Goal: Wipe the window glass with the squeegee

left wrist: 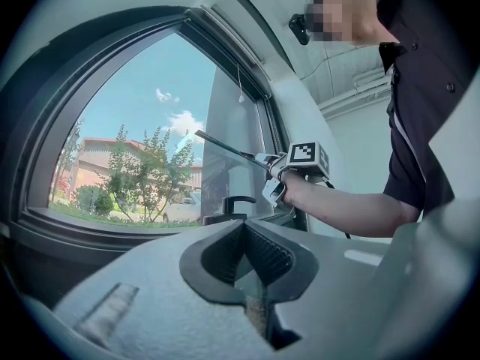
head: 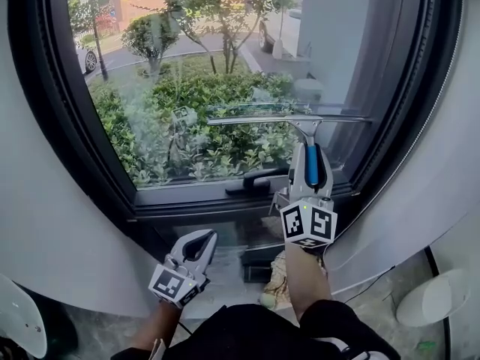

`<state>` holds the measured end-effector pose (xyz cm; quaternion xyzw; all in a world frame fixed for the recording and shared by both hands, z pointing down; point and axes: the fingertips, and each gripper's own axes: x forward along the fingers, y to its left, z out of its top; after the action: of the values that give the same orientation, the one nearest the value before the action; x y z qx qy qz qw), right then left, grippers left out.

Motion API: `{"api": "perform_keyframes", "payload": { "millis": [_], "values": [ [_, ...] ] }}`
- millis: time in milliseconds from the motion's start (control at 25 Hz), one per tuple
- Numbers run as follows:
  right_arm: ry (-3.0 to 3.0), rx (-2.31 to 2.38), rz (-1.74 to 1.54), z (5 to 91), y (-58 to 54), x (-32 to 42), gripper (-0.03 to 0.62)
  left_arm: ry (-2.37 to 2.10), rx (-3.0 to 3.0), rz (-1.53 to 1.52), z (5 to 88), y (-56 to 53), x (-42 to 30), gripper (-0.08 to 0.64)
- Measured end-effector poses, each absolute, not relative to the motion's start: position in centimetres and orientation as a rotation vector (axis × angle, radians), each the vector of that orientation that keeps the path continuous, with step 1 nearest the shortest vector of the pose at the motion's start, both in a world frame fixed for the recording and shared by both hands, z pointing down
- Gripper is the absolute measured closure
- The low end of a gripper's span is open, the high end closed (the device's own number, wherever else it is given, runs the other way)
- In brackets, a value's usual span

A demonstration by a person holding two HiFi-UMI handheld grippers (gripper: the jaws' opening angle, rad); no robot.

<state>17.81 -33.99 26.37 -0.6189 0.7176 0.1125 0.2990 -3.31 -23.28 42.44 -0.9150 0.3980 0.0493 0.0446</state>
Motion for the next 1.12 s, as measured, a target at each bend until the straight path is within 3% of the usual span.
{"api": "perform_keyframes", "payload": {
  "millis": [1120],
  "values": [
    [1.966,-1.710,0.222,30.4,-33.6,17.8,0.459,1.170,-2.829,0.178,42.9,-23.2,-2.6,0.558]
  ]
}}
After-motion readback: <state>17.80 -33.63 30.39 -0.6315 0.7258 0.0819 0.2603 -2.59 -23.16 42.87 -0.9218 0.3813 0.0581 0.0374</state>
